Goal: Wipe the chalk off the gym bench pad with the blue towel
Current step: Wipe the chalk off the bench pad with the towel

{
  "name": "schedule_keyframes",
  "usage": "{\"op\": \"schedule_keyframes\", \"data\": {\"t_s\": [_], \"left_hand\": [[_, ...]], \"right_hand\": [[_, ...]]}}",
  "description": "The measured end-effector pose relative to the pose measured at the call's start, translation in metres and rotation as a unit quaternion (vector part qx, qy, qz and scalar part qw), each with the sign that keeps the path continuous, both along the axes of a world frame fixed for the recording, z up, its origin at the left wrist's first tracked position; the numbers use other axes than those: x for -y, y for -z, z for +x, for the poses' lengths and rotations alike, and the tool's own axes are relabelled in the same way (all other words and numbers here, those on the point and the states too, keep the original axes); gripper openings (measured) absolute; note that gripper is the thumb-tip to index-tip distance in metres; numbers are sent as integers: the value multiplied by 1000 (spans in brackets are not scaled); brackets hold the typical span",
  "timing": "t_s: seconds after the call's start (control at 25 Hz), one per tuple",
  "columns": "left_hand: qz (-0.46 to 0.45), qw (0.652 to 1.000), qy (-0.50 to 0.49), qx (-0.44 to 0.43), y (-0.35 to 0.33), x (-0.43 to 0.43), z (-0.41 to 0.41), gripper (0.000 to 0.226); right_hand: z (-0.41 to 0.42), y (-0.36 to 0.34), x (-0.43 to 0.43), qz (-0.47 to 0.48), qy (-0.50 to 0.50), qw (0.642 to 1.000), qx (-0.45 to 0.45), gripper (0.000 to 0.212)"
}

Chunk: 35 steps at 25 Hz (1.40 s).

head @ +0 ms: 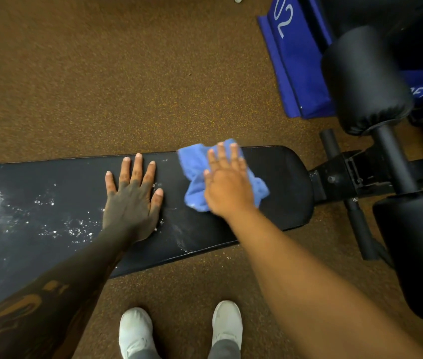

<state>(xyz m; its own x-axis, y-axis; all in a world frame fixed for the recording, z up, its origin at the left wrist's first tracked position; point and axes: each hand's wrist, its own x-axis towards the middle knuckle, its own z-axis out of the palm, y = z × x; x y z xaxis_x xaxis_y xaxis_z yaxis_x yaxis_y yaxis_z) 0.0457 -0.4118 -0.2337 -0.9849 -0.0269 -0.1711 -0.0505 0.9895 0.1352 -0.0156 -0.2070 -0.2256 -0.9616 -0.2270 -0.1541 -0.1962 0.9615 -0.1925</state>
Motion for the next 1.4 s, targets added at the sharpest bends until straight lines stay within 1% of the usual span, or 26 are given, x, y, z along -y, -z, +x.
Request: {"op": "schedule_keyframes", "data": {"t_s": [0.08,0.16,0.2,0.24,0.28,0.32,0.36,0.4,0.44,0.48,0.52,0.6,0.68,0.76,0.92,1.04,1.08,1.16,1.28,1.4], "left_hand": [[15,1000,4,-11,1,1,1,65],[62,998,-3,-30,0,2,2,66],[99,994,-24,-39,-3,2,3,67],[139,987,-62,-56,-8,-2,3,68],[172,977,-100,-81,-15,-9,1,68],[183,970,-123,-103,-24,-20,-1,67],[170,971,-123,-110,-33,-33,-4,65],[142,980,-96,-105,-40,-49,-7,63],[110,988,-55,-93,-44,-66,-10,62],[84,993,-19,-76,-45,-83,-10,62],[65,996,4,-54,-42,-98,-8,64],[47,999,10,-9,-28,-111,-2,69],[34,999,10,11,-14,-106,5,73],[22,1000,19,-2,-7,-101,7,73],[14,999,33,-9,-3,-88,1,62],[9,999,39,-5,-2,-51,-12,62],[4,999,47,0,-3,-38,-17,62],[8,999,45,3,-3,-19,-21,63],[52,999,-10,-4,-9,-11,8,62],[58,998,-12,31,-13,-25,50,62]], "right_hand": [[32,-5,24,-2,-79,997,12,55],[42,-7,32,-45,-117,991,41,56],[37,-11,31,-113,-109,985,72,55],[24,-20,27,-211,-74,968,111,53],[10,-25,17,-302,-22,945,119,52],[-4,-26,3,-333,30,937,98,52],[-16,-26,-13,-279,62,956,67,54],[-22,-25,-28,-182,79,978,60,55],[-25,-22,-42,-80,83,991,71,56],[-25,-19,-51,-15,79,993,90,57],[-24,-16,-57,12,75,991,108,58],[-23,-11,-59,11,67,990,122,57],[-24,-9,-58,0,64,992,113,55],[-20,-7,-59,-7,62,993,97,53],[1,-6,-51,-17,41,995,89,53],[20,-6,-30,-26,4,997,77,62],[24,-6,-23,-33,-2,997,71,66],[31,-6,-13,-42,1,997,64,68],[34,-4,-11,-40,7,998,54,64],[29,2,-15,-34,23,999,32,61]]}}
